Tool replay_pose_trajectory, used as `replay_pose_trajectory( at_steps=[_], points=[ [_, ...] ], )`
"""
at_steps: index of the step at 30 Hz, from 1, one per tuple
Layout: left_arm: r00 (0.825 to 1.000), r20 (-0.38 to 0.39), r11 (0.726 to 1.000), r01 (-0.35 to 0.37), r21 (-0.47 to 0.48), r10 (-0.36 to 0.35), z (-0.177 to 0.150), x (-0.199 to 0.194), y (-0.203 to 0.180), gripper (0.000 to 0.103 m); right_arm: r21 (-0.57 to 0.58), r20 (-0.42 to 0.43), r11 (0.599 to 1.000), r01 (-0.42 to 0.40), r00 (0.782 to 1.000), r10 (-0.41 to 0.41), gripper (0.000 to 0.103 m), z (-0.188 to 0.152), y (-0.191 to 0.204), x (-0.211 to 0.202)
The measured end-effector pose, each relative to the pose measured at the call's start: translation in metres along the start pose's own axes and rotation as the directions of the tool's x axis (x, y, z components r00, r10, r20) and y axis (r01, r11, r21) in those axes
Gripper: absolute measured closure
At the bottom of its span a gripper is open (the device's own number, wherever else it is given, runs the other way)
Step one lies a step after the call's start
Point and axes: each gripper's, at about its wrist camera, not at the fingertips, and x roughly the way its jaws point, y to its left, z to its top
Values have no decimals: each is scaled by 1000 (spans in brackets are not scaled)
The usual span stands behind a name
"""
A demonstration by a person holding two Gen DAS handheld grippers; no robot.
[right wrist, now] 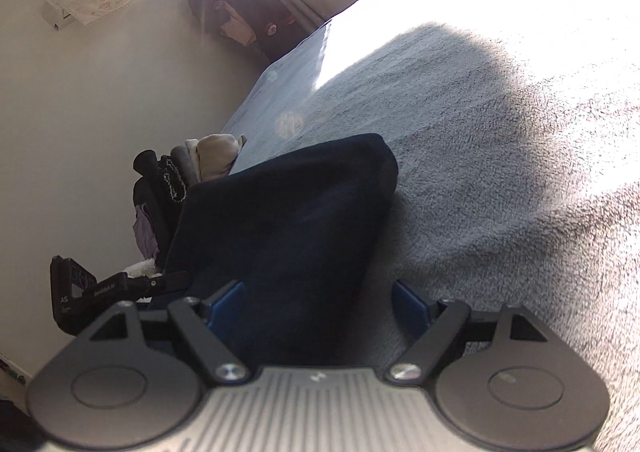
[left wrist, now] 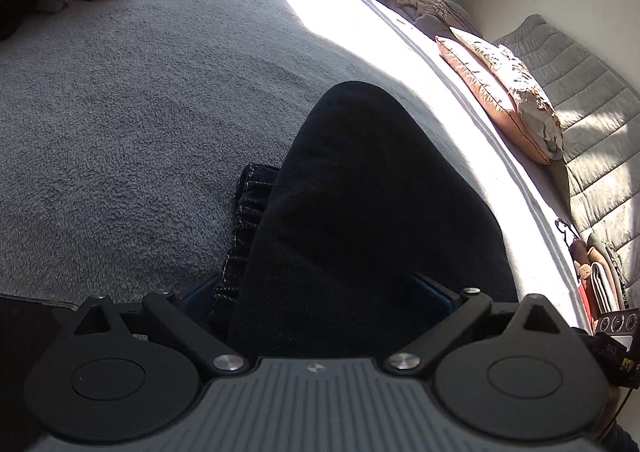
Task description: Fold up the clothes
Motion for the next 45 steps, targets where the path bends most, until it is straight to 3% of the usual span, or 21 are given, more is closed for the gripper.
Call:
replay_pose_trajectory(
  at_steps=[4, 12, 17, 19, 26, 30, 34, 36, 40, 45],
  points=[
    [1000, -1, 1000, 1, 1, -1, -2, 2, 1, 1, 72, -14, 995, -64, 998, 66, 21, -1, -2, 3],
    [1000, 20, 1000, -23, 19, 22, -5, 5, -3, 0, 28, -32, 996, -89, 995, 90, 22, -13, 12, 10],
    [999, 25, 999, -23, 28, 22, -4, 6, -3, 1, 43, -14, 997, -65, 998, 65, 40, -14, 7, 16],
    [999, 26, 999, -24, 29, 23, -4, 7, -3, 1, 53, -11, 996, -68, 998, 69, 42, -14, 4, 17],
    [999, 23, 999, -27, 20, 27, -3, 8, -4, 1, 10, -17, 998, -56, 998, 56, 40, -16, 9, 18],
    [999, 22, 999, -30, 22, 30, -4, 8, -5, 1, -101, -6, 995, -14, 1000, 13, 37, -24, 22, 20],
    [999, 19, 999, -29, 28, 28, -4, 9, -5, 0, -119, -4, 993, -8, 1000, 7, 35, -26, 25, 21],
    [999, 19, 999, -29, 28, 29, -3, 9, -5, 0, -124, 10, 992, 0, 1000, 1, 41, -26, 27, 19],
    [999, 19, 999, -28, 23, 28, -4, 8, -7, 0, -160, 52, 987, 24, 999, -16, 70, -26, 36, 14],
    [1000, 20, 1000, -5, -8, 5, -4, 6, -5, 0, -294, 106, 955, 31, 994, 0, 78, -23, 67, 0]
  ],
)
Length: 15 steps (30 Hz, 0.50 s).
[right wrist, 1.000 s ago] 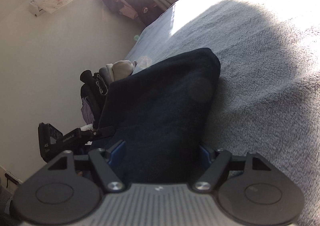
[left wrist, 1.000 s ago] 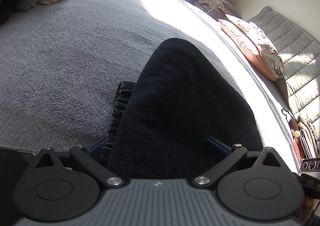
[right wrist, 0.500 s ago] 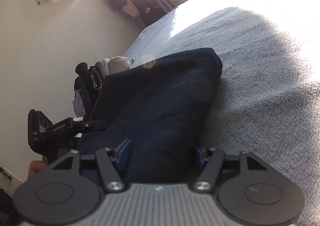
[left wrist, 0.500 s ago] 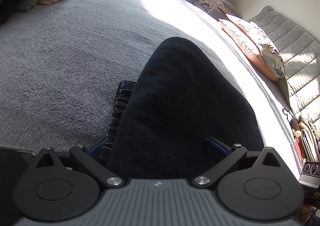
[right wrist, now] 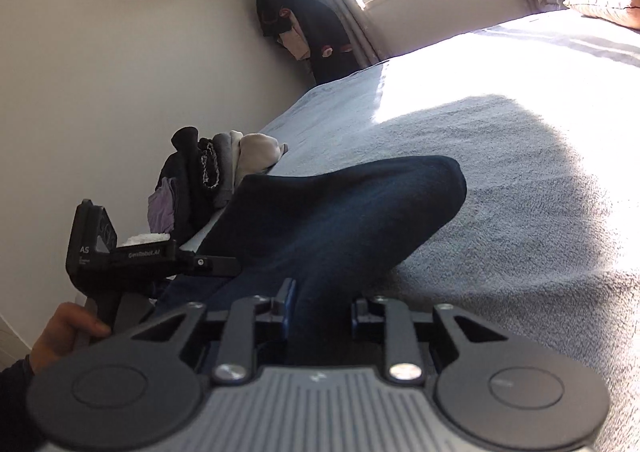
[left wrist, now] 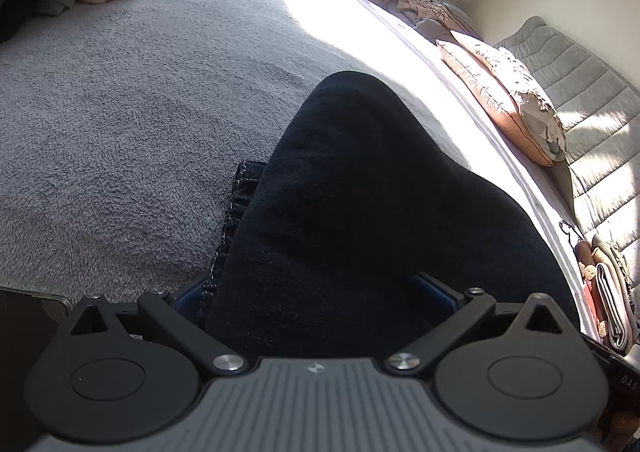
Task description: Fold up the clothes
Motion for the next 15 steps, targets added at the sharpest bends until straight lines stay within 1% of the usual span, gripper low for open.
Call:
replay_pose_trajectory(
  at_steps=[2, 3, 5, 7, 8, 10, 11, 12, 13, 15],
  points=[
    [999, -11, 999, 31, -30, -31, 0, -1, 2, 0, -30, 19, 999, -14, 1000, 14, 79, 6, 8, -6],
    [998, -23, 997, 56, -57, -58, -2, -1, 2, 0, -31, 23, 999, -20, 1000, 21, 80, 9, 8, -10],
    [993, -46, 992, 102, -80, -106, -6, 1, -5, 0, -15, 33, 999, -29, 999, 30, 81, 19, 1, -20],
    [984, -74, 985, 155, -80, -161, -12, 5, -16, 0, 29, 45, 999, -19, 999, 17, 82, 29, -13, -30],
    [981, -84, 983, 171, -74, -177, -15, 8, -23, 0, 56, 55, 998, -6, 998, 3, 82, 35, -22, -37],
    [983, -91, 987, 160, -31, -162, -17, 13, -35, 0, 81, 54, 996, 34, 998, -38, 82, 45, -38, -48],
    [984, -92, 989, 150, -12, -150, -18, 16, -40, 0, 89, 34, 994, 63, 997, -66, 82, 49, -48, -51],
    [984, -94, 988, 152, -16, -152, -16, 18, -42, 0, 114, 4, 990, 79, 997, -80, 82, 50, -59, -50],
    [982, -96, 986, 162, -35, -165, -15, 20, -42, 0, 141, -28, 985, 95, 995, -92, 80, 51, -71, -49],
    [977, -102, 980, 182, -77, -189, -12, 25, -39, 0, 235, -94, 966, 105, 992, -85, 77, 43, -96, -39]
  ],
)
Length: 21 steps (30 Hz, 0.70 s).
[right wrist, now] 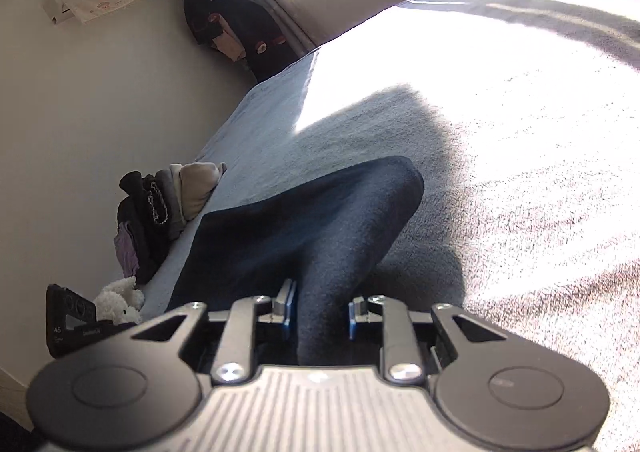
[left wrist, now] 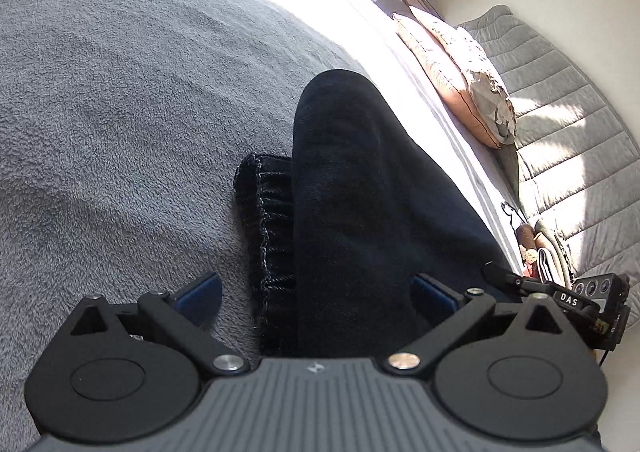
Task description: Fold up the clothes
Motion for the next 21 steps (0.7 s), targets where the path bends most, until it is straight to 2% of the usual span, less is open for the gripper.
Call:
replay_pose_trajectory(
  at_steps=[2, 5, 8, 15, 16, 19, 21],
  points=[
    [1000, -7, 1000, 1, -16, -2, 3, 3, 0, 0, 66, -31, 998, 3, 1000, -1, 66, -5, -15, 9],
    [1000, -4, 1000, 12, -26, -12, 5, 7, 2, 0, 158, -45, 987, -20, 999, 28, 59, -7, -29, 15],
    [1000, 1, 998, 24, -54, -24, 7, 10, 5, 0, 180, -56, 983, -19, 998, 29, 54, -9, -30, 22],
    [1000, 10, 1000, -9, 4, 9, 5, 25, -14, 0, 106, -54, 994, 2, 999, 4, 45, -17, -16, 30],
    [1000, 11, 1000, -6, 5, 6, 4, 26, -16, 3, 94, -49, 996, 8, 999, -3, 46, -18, -14, 31],
    [998, 14, 996, -63, 60, 62, 4, 30, -25, 13, -6, -26, 999, 52, 998, -52, 51, -21, 1, 30],
    [997, 16, 996, -72, 57, 72, 5, 30, -25, 16, -76, -7, 994, 79, 997, -79, 55, -22, 13, 28]
  ],
)
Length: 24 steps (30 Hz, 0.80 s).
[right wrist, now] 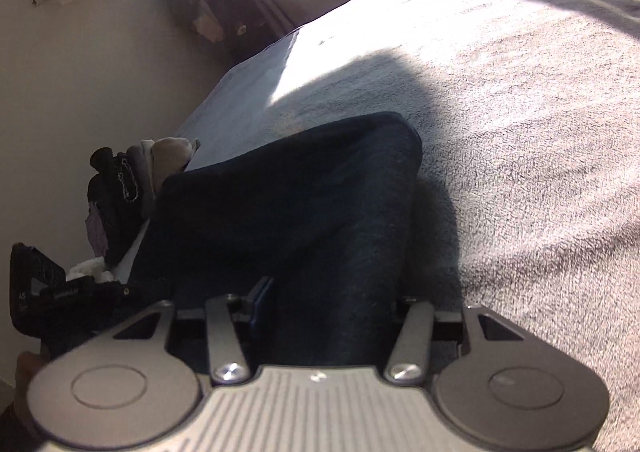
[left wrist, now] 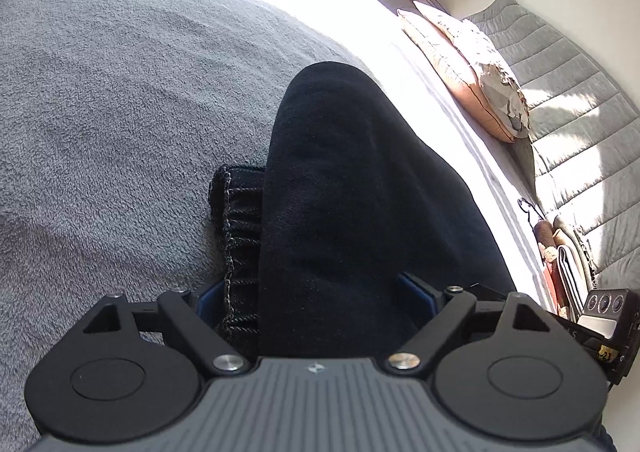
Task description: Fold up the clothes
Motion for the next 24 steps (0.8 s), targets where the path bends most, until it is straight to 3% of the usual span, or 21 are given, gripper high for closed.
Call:
replay_pose_trajectory(
  at_steps=[6, 12, 17, 24],
  points=[
    [998, 15, 997, -67, 28, 67, 3, 1, -11, 21, -168, 58, 984, 60, 997, -51, 66, -2, 27, -6],
    [993, 40, 991, -110, 72, 108, 6, -7, -20, 33, -195, 86, 978, 66, 995, -50, 71, -1, 30, -8],
    [996, 40, 995, -82, 62, 80, 8, -9, -23, 44, -292, 133, 951, 105, 989, -68, 72, -1, 42, -20],
    [999, 23, 996, -34, 79, 32, 5, 9, -51, 48, -312, 213, 935, 170, 971, -105, 73, 8, 37, -44]
  ],
)
